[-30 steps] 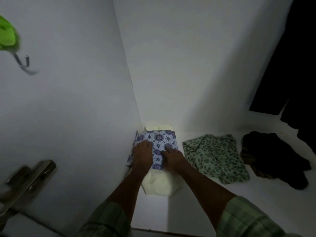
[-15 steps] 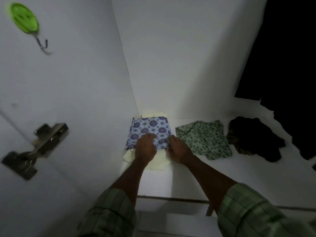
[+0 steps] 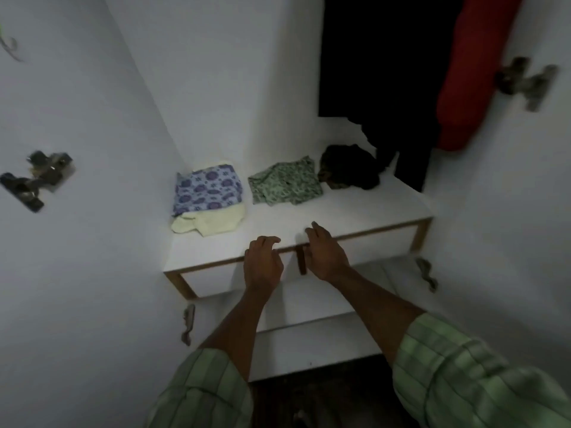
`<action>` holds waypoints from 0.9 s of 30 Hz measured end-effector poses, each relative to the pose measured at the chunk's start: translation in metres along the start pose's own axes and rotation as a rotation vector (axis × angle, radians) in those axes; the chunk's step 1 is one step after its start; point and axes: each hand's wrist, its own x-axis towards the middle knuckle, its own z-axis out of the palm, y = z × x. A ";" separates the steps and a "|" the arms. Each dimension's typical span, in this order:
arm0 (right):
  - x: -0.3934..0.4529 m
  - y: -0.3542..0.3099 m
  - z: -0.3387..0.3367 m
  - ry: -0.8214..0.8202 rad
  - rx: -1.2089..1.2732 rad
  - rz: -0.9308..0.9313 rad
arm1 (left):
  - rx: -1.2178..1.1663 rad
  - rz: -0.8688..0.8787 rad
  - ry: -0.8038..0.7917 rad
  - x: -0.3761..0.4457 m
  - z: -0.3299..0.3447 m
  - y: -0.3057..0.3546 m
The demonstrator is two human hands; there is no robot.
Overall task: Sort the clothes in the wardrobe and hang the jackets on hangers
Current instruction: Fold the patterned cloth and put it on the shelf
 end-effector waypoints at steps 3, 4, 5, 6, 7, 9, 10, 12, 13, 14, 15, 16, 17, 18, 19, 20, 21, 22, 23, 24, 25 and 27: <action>-0.064 0.022 -0.011 0.003 -0.028 0.063 | -0.050 0.063 -0.065 -0.045 0.013 0.043; -0.084 0.030 -0.016 0.006 -0.030 0.090 | -0.062 0.066 -0.089 -0.057 0.016 0.059; -0.104 0.035 -0.022 0.004 -0.038 0.117 | -0.076 0.082 -0.118 -0.068 0.019 0.074; -0.124 0.041 -0.026 0.004 -0.043 0.147 | -0.092 0.116 -0.157 -0.079 0.023 0.088; -0.150 0.050 -0.032 0.021 -0.053 0.196 | -0.114 0.167 -0.201 -0.094 0.026 0.107; -0.193 0.062 -0.040 0.044 -0.057 0.281 | -0.141 0.232 -0.264 -0.120 0.030 0.136; -0.217 0.067 -0.046 0.054 -0.059 0.325 | -0.169 0.258 -0.290 -0.133 0.031 0.152; -0.272 0.075 -0.058 0.078 -0.058 0.419 | -0.215 0.329 -0.333 -0.162 0.031 0.182; -0.297 0.076 -0.064 0.079 -0.061 0.449 | -0.226 0.348 -0.355 -0.175 0.031 0.196; -0.323 0.078 -0.070 0.069 -0.057 0.480 | -0.237 0.364 -0.374 -0.190 0.033 0.211; -0.348 0.080 -0.074 0.056 -0.056 0.515 | -0.233 0.384 -0.400 -0.205 0.036 0.223; -0.372 0.082 -0.079 0.045 -0.067 0.557 | -0.225 0.407 -0.429 -0.222 0.038 0.235; -0.404 0.086 -0.083 0.034 -0.074 0.618 | -0.222 0.422 -0.480 -0.244 0.039 0.254; -0.430 0.086 -0.088 0.025 -0.072 0.660 | -0.227 0.419 -0.525 -0.260 0.043 0.266; -0.453 0.089 -0.090 0.017 -0.081 0.690 | -0.243 0.417 -0.571 -0.278 0.043 0.277; -0.480 0.093 -0.094 0.000 -0.094 0.724 | -0.260 0.445 -0.610 -0.298 0.043 0.292; -0.511 0.098 -0.099 -0.006 -0.098 0.772 | -0.272 0.500 -0.643 -0.321 0.044 0.312; -0.528 0.099 -0.101 0.002 -0.096 0.804 | -0.272 0.531 -0.676 -0.333 0.045 0.321; -0.545 0.102 -0.105 0.015 -0.083 0.842 | -0.271 0.562 -0.707 -0.345 0.046 0.331; -0.570 0.106 -0.110 0.034 -0.064 0.892 | -0.276 0.611 -0.741 -0.363 0.050 0.346; -0.591 0.112 -0.114 0.053 -0.051 0.939 | -0.287 0.642 -0.783 -0.379 0.053 0.359; -0.629 0.125 -0.122 0.078 -0.032 1.037 | -0.299 0.670 -0.872 -0.404 0.057 0.388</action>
